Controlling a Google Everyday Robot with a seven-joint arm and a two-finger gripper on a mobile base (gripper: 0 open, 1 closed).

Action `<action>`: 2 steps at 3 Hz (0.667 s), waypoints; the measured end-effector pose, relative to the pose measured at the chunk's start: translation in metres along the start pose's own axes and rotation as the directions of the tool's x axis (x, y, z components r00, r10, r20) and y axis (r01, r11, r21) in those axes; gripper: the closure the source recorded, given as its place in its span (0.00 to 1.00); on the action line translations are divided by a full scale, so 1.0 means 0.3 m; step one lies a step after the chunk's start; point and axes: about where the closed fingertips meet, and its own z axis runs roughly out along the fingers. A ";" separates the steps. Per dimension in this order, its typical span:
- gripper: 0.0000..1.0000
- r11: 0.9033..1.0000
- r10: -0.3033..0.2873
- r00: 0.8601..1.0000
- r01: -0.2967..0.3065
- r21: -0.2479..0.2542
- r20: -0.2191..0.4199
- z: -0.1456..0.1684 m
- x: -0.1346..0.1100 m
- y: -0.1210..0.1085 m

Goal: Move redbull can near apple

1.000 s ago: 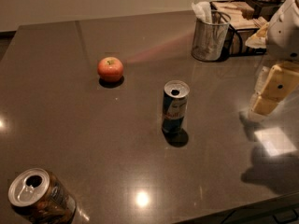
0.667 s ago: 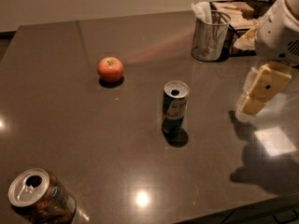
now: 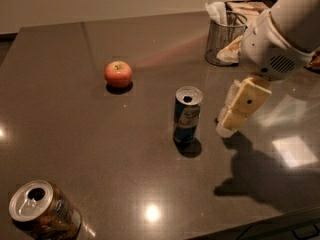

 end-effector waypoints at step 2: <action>0.00 0.997 -0.050 0.996 0.054 -0.060 0.074 0.112 -0.137 0.049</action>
Offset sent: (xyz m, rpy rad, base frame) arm 0.0000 0.0788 -0.0301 0.0994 0.0538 0.1261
